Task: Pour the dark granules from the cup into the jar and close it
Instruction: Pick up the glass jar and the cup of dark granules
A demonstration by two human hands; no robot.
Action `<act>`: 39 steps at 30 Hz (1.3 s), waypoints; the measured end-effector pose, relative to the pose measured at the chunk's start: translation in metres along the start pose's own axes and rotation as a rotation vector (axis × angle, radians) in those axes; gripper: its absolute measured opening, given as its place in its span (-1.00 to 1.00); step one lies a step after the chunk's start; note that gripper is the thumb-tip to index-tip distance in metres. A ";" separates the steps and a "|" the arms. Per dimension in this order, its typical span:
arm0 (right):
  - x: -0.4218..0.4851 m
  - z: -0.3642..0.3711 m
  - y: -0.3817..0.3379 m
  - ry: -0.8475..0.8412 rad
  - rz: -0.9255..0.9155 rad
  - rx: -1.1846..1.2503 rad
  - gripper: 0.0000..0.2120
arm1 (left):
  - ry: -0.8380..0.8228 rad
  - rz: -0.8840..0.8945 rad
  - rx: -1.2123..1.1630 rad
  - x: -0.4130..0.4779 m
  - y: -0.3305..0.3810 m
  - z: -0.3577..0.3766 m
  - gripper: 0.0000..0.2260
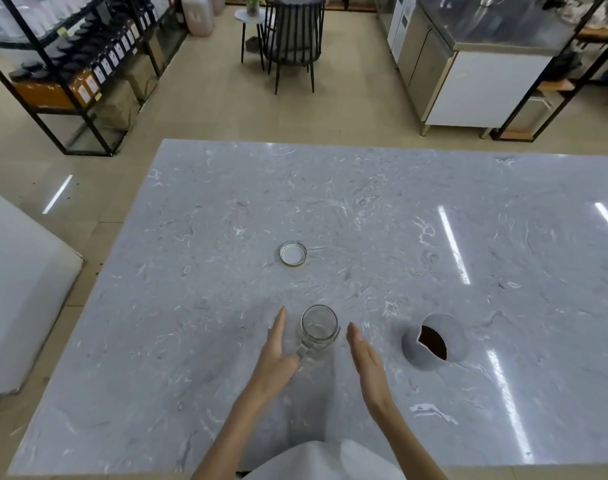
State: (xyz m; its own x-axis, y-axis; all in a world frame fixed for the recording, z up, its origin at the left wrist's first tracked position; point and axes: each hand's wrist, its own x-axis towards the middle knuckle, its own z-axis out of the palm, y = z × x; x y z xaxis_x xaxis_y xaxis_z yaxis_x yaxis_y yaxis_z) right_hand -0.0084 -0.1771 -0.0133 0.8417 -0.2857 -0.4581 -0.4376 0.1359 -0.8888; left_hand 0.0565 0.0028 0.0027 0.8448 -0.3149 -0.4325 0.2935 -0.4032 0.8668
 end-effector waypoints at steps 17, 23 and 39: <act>-0.008 0.026 -0.008 -0.034 -0.051 0.012 -0.50 | -0.001 0.265 0.238 0.026 -0.018 0.021 -0.12; -0.054 -0.040 -0.002 0.353 -0.294 -0.086 -0.74 | 0.022 0.281 0.297 0.047 -0.014 0.031 -0.08; 0.009 -0.178 0.024 0.294 -0.234 0.099 -0.40 | 0.097 0.260 0.389 0.060 0.017 0.115 -0.13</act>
State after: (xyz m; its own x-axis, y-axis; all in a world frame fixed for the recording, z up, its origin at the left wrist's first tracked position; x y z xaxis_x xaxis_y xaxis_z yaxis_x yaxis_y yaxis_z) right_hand -0.0676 -0.3454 -0.0371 0.7823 -0.5778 -0.2328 -0.1995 0.1216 -0.9723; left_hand 0.0611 -0.1220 -0.0369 0.9114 -0.3737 -0.1725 -0.1065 -0.6190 0.7781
